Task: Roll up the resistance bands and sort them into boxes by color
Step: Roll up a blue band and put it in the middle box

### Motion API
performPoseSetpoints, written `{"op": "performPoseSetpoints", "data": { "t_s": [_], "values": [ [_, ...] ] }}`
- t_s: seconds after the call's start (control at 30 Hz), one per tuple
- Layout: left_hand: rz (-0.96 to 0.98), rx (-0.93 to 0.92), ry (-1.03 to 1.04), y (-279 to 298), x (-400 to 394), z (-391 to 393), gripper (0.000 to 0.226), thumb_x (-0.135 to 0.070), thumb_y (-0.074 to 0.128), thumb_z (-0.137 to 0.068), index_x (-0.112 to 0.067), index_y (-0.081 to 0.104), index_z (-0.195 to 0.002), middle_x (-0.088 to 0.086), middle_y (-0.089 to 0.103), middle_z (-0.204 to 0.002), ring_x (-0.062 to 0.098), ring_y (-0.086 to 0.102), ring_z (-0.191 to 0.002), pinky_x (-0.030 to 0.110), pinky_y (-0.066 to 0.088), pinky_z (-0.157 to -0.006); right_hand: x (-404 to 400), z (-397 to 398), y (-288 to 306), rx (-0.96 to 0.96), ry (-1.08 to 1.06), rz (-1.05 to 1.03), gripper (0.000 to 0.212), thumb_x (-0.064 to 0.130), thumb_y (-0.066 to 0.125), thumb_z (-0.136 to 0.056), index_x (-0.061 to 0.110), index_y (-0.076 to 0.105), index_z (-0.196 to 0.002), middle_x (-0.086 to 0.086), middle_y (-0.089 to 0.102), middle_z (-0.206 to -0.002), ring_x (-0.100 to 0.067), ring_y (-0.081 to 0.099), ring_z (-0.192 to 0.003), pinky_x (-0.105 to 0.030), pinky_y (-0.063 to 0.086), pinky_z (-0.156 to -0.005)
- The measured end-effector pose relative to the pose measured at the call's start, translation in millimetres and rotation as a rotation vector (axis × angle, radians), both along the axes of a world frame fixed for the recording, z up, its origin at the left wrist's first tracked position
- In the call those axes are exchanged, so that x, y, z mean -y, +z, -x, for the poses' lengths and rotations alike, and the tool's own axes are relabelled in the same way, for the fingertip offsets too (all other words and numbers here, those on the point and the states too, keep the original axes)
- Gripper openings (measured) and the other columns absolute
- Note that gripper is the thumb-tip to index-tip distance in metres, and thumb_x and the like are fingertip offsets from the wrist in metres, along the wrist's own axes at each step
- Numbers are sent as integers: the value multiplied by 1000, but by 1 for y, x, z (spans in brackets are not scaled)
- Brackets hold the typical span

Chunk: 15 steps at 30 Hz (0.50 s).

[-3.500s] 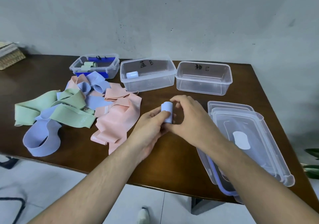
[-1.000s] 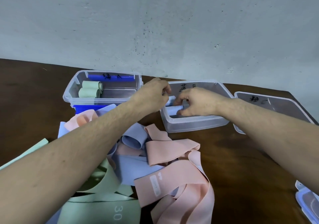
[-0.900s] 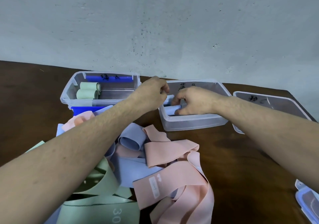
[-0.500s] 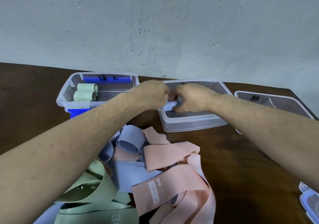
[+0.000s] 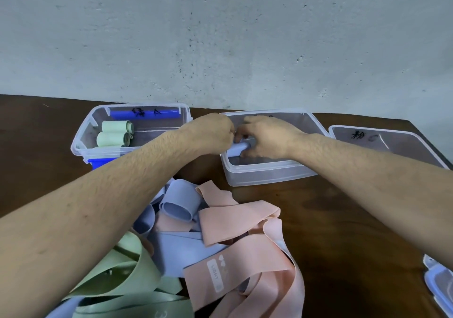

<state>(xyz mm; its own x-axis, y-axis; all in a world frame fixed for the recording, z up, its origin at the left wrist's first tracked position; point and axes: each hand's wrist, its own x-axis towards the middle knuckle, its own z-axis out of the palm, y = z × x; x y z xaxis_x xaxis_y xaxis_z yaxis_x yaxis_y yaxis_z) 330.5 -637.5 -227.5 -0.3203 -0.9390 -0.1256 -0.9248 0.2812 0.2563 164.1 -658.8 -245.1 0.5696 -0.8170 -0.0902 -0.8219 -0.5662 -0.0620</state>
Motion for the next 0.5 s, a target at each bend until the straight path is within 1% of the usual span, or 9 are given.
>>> {"op": "performPoseSetpoints", "data": {
  "t_s": [0.17, 0.3, 0.5],
  "values": [
    [-4, -7, -5, 0, 5, 0, 34, -12, 39, -100, -8, 69, -117, 11, 67, -110, 21, 59, -94, 29, 45, -78, 2, 0, -3, 38, -29, -5, 36, 42, 72, -84, 29, 65, -117, 5, 59, -110, -16, 58, -100, -39, 51, -86],
    [-33, 23, -10, 1, 11, 1, 33, -14, 42, -100, -9, 66, -122, 10, 67, -115, 22, 61, -102, 31, 47, -86, 3, -1, -1, 43, -54, -4, 36, 43, 73, -84, 28, 65, -117, 5, 59, -111, -17, 58, -101, -39, 51, -87],
    [-10, 29, -49, 2, 9, -1, 37, -14, 39, -100, -14, 65, -126, 7, 66, -120, 22, 59, -106, 32, 47, -92, 1, 0, 2, 36, -53, -28, 44, 45, 76, -81, 27, 65, -119, 4, 57, -112, -16, 57, -101, -38, 51, -88]
  ]
}}
